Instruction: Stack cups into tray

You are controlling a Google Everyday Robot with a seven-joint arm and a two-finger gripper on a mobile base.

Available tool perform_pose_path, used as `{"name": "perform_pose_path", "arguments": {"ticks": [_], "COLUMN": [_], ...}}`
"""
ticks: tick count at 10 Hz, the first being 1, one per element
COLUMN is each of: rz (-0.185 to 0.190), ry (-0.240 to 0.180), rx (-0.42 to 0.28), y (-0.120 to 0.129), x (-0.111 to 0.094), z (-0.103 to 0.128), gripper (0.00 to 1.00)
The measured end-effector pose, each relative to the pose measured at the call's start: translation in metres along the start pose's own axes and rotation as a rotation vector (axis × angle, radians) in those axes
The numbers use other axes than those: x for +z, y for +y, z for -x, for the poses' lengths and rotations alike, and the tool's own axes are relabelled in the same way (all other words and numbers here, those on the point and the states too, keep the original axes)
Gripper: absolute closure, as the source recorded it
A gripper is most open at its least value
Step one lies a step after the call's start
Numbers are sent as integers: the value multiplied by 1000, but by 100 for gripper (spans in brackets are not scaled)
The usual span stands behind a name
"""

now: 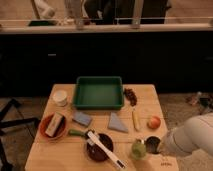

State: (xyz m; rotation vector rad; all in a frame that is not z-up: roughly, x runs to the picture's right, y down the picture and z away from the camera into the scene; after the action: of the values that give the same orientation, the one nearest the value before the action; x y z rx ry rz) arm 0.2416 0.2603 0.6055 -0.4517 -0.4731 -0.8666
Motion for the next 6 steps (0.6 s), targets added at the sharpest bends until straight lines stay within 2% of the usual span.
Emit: {"name": "perform_pose_path", "arguments": {"ticks": [6], "rz": [19], "ry": [-39], "rx": [-62], "y": [-23], "x": [14], "z": [6], "gripper": [100]}}
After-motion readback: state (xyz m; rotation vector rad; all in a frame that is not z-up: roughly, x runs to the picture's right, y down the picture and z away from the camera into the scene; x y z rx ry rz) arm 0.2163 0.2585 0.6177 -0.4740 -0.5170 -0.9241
